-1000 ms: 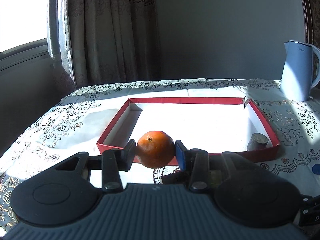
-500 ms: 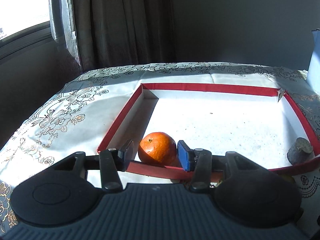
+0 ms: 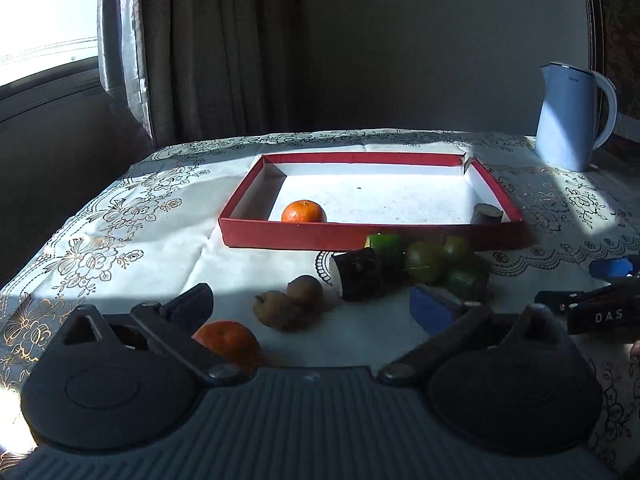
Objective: Organize fruits
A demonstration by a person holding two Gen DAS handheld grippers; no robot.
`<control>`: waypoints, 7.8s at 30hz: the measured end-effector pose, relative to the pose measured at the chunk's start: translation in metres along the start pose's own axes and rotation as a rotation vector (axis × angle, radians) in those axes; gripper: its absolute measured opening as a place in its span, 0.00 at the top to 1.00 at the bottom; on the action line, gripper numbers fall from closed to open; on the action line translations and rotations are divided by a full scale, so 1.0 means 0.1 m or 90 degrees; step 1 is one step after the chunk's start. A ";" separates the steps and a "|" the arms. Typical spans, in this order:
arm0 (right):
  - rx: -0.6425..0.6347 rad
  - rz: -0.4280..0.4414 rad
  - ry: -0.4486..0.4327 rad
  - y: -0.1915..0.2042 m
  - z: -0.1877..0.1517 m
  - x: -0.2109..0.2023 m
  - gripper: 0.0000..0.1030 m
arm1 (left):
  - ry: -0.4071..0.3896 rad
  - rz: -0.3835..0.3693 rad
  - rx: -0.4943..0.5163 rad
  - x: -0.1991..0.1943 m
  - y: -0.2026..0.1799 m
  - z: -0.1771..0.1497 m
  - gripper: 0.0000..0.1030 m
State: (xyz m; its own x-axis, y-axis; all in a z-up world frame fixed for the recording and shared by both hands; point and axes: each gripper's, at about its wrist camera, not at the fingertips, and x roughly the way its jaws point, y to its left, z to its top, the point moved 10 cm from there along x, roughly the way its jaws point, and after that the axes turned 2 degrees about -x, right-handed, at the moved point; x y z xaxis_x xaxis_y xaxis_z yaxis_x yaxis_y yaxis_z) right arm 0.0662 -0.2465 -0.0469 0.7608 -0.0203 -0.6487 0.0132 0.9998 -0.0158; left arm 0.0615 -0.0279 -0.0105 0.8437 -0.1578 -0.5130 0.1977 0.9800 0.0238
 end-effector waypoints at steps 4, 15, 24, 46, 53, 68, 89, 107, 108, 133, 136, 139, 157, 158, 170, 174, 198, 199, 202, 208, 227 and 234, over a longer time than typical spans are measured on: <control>0.000 0.000 0.000 0.00 0.00 0.00 0.00 | 0.027 0.003 0.017 -0.08 -0.01 -0.26 0.00; -0.015 0.042 -0.025 0.19 0.07 -0.07 0.00 | 0.022 0.008 0.001 -0.09 0.02 -0.52 0.00; -0.103 0.092 -0.067 0.79 0.37 -0.09 0.03 | 0.026 0.008 -0.012 -0.08 0.03 -0.52 0.00; -0.117 0.146 -0.030 1.07 0.31 0.18 0.71 | 0.036 -0.011 -0.037 -0.04 0.07 -0.53 0.00; -0.102 0.149 -0.037 1.07 0.31 0.14 0.72 | 0.036 -0.011 -0.038 -0.04 0.06 -0.53 0.00; -0.078 0.163 -0.071 1.04 0.39 -0.06 0.72 | 0.036 -0.011 -0.038 -0.05 0.07 -0.53 0.00; -0.067 0.086 -0.135 0.86 1.32 0.22 0.72 | 0.036 -0.013 -0.043 -0.05 0.07 -0.53 0.00; -0.050 0.051 -0.028 0.73 1.04 0.95 0.66 | 0.038 -0.016 -0.046 -0.06 0.06 -0.53 0.00; -0.043 0.047 -0.027 0.72 1.03 0.93 0.55 | 0.038 -0.016 -0.046 -0.05 0.06 -0.54 0.00; 0.015 -0.047 -0.004 0.27 0.01 0.03 0.00 | 0.033 -0.009 -0.044 -0.05 0.05 -0.54 0.00; 0.023 -0.040 -0.001 0.26 0.01 0.03 0.00 | 0.030 -0.018 -0.051 -0.06 0.07 -0.53 0.00; 0.024 -0.039 -0.001 0.26 0.01 0.03 0.00 | 0.020 -0.004 -0.063 -0.11 0.15 -0.51 0.00; 0.025 -0.038 -0.001 0.26 0.00 0.03 0.00 | 0.003 0.078 -0.035 0.01 0.57 -0.22 0.38; 0.025 -0.038 -0.001 0.26 0.00 0.03 0.00 | 0.005 0.073 -0.031 0.02 0.55 -0.22 0.41; 0.025 -0.037 -0.002 0.26 0.00 0.02 0.00 | 0.031 0.038 -0.019 0.25 0.43 -0.24 0.60; 0.025 -0.037 -0.002 0.26 0.00 0.02 0.00 | 0.029 0.035 -0.023 0.23 0.44 -0.25 0.60; 0.025 -0.037 -0.002 0.27 0.01 0.02 0.00 | -0.048 0.010 0.011 0.31 0.24 0.51 0.61; 0.025 -0.037 -0.002 0.27 0.01 0.02 0.00 | -0.050 0.006 0.009 0.37 0.24 0.58 0.61; 0.025 -0.036 -0.002 0.27 0.01 0.02 0.00 | -0.054 0.013 0.011 0.59 0.28 0.78 0.61; 0.025 -0.037 -0.002 0.27 0.01 0.03 0.00 | -0.020 0.010 -0.025 1.11 0.42 0.93 0.61; 0.025 -0.035 -0.002 0.27 0.02 0.04 0.00 | 0.057 0.054 -0.039 1.35 0.62 0.54 0.60; 0.025 -0.035 -0.002 0.27 0.02 0.04 0.00 | 0.037 0.072 -0.004 1.18 0.58 0.49 0.54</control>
State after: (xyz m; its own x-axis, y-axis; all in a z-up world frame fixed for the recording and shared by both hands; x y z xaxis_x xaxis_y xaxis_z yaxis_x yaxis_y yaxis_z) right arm 0.0708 -0.2195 -0.0485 0.7602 -0.0755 -0.6452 0.0808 0.9965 -0.0214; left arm 0.1973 0.0046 -0.0280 0.8301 -0.0393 -0.5562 0.0995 0.9919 0.0784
